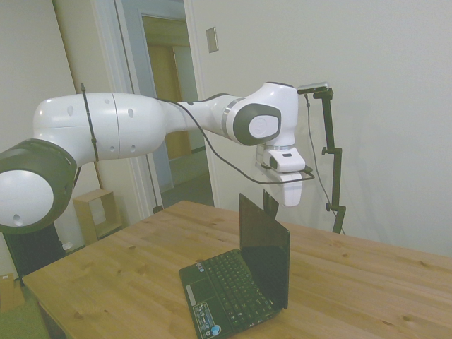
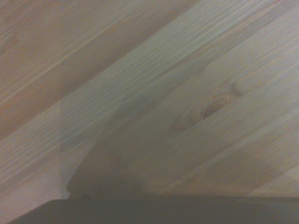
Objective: Close the laptop
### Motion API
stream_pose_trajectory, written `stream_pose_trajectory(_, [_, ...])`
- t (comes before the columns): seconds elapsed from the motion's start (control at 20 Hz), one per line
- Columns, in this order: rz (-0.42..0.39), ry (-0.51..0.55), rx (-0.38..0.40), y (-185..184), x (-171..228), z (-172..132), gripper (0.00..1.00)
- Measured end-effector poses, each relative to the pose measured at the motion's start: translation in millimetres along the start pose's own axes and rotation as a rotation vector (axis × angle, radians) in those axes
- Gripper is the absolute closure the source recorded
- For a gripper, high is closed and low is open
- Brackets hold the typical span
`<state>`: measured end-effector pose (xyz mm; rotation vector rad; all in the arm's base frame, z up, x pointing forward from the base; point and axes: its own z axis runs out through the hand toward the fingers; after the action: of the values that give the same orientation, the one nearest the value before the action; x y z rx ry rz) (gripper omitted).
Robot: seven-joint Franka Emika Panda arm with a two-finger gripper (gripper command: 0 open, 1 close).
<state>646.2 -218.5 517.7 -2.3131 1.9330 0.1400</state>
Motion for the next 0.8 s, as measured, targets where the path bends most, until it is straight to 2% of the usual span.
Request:
stream_pose_trajectory(0.3, [-0.019,-0.010,-0.023,0.0,-37.4,3.9,1.00])
stream_pose_trajectory(0.6, [-0.034,-0.028,-0.051,3.8,-77.0,29.1,1.00])
stream_pose_trajectory(0.8, [-0.056,-0.054,-0.076,19.5,-109.5,42.1,1.00])
